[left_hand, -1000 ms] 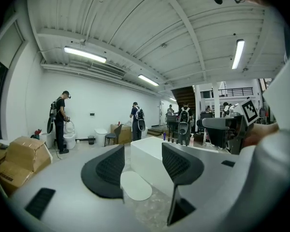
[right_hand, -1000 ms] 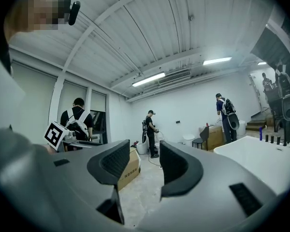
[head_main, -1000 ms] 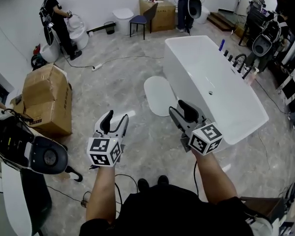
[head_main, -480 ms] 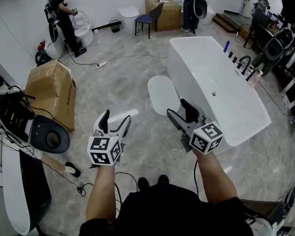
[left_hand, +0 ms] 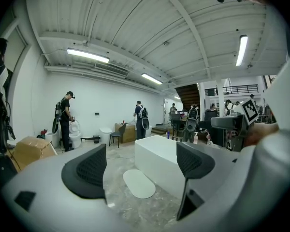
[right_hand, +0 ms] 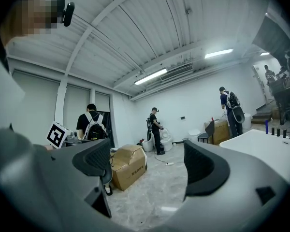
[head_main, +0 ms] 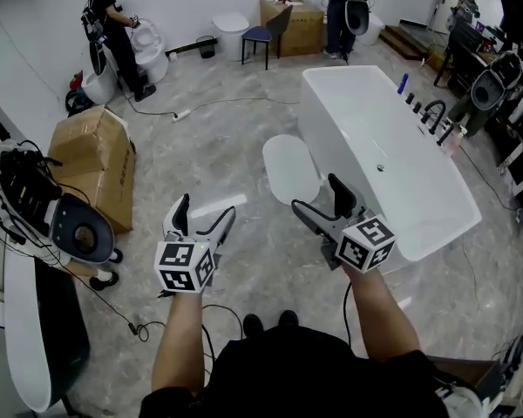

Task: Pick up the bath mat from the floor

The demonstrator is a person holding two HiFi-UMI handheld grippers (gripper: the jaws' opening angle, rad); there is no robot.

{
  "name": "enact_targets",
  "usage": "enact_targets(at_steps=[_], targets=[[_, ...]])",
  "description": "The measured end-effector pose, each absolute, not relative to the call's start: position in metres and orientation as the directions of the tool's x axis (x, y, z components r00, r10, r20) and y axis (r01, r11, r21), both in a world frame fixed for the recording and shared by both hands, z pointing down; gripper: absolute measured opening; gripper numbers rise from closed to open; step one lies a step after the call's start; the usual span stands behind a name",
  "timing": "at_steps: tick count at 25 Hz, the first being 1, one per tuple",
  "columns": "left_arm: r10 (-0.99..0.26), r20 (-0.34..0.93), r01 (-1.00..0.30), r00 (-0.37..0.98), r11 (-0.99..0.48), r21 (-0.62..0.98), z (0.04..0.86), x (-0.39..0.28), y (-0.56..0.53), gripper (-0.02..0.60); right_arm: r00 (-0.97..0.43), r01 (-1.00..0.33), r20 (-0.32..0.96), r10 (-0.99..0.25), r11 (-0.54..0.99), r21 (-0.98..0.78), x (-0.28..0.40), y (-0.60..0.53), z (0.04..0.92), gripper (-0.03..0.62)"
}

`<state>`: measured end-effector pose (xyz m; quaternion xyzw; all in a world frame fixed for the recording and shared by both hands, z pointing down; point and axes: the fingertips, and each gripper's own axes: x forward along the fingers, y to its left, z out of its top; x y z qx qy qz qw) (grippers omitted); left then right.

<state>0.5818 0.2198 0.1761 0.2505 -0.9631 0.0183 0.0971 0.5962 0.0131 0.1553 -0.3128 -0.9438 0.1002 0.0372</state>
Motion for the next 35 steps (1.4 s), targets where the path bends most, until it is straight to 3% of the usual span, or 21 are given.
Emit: enact_targets(at_steps=[10, 22, 35], targets=[[-0.459, 0.192, -0.465, -0.867, 0.885, 0.017, 0.177, 0.589, 0.203, 0.466, -0.786, 0.601, 0.014, 0.617, 0.770, -0.215, 0.603, -0.007, 0.161, 0.502], [-0.437, 0.190, -0.438, -0.879, 0.898, 0.043, 0.167, 0.542, 0.213, 0.466, -0.785, 0.596, 0.046, 0.617, 0.774, -0.211, 0.557, -0.013, 0.152, 0.520], [-0.474, 0.200, -0.482, -0.857, 0.876, 0.010, 0.185, 0.428, 0.236, 0.466, -0.777, 0.592, 0.087, 0.623, 0.771, -0.236, 0.449, 0.025, 0.161, 0.520]])
